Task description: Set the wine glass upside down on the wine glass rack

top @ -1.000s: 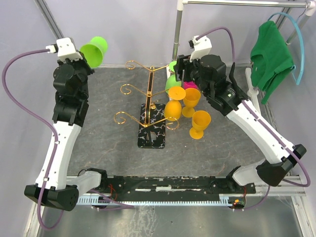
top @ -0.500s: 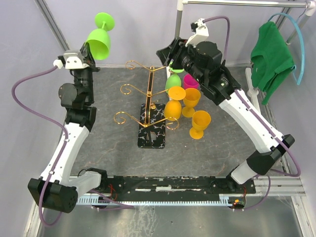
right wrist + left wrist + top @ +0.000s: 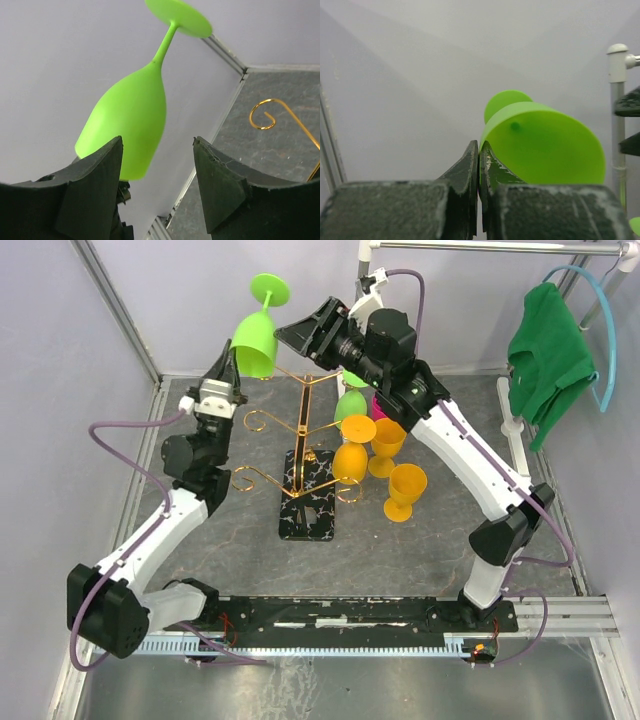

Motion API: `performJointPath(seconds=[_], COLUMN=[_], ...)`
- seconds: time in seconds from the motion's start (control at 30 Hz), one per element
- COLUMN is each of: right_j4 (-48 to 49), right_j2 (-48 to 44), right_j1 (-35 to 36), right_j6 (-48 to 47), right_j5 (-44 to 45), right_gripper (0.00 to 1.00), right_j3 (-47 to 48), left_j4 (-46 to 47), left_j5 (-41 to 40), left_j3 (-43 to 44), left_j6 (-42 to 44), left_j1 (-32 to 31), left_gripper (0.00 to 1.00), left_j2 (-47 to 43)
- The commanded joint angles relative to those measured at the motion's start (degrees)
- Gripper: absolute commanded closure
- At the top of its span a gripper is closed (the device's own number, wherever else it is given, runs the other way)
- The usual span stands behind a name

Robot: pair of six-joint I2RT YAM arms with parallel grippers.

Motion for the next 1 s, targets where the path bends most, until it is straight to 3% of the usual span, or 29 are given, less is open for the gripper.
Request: performJointPath(seconds=[0.0, 0.6, 0.73, 0.97], right_j4=[4.58, 7.55, 7.64, 6.89], right_j2=[0.46, 4.85, 5.16, 4.25], right_j1=[-0.11, -0.59, -0.59, -0.63], right_j6=[3.47, 9.66, 9.32, 6.76], right_j5=[-3.01, -5.36, -6.24, -5.97], right_gripper=[0.33, 0.37, 0.49, 0.83], right_j3=[4.5, 5.75, 6.35, 5.97], left_j4=[8.13, 8.41, 8.47, 9.62], left_j5=[0.43, 0.28, -0.52, -1.06], left_j3=[-0.91, -4.41, -4.33, -4.17], left_j6=[8.57, 9.52, 10.71, 10.29], left_j1=[-3.84, -10.86, -11.53, -11.65], left_gripper=[0.97, 0.97, 0.97, 0.97], left_j2=[-0.43, -4.34, -4.34, -2.97])
